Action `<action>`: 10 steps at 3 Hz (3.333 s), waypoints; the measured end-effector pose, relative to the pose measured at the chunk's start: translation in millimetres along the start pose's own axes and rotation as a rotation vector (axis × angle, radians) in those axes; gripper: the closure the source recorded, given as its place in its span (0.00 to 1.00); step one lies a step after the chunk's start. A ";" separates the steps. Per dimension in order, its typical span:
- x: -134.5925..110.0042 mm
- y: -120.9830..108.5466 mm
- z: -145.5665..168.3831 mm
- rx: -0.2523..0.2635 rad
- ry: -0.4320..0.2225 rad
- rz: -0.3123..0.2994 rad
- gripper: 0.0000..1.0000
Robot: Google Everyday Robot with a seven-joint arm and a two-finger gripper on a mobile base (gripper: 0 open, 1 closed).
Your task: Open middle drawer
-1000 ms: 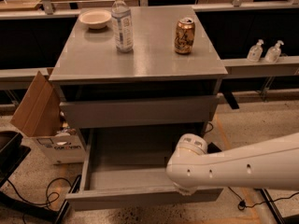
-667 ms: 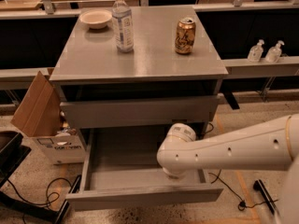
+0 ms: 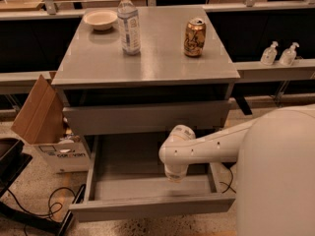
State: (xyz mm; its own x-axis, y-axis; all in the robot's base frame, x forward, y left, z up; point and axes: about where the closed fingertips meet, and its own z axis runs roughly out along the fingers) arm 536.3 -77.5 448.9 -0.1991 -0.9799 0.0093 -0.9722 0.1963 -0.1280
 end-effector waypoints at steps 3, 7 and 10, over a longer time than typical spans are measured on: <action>108.5 42.4 63.9 -0.076 0.023 0.181 1.00; 103.7 46.1 59.8 -0.071 0.031 0.149 0.12; 89.3 59.6 43.8 -0.126 0.043 -0.005 0.00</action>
Offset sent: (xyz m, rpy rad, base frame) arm -0.0619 -0.1280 -0.0918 0.0070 0.1066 -0.2227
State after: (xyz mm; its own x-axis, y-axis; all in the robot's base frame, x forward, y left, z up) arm 466.0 -154.8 398.6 -0.1966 -0.9791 0.0522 -0.9804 0.1968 -0.0025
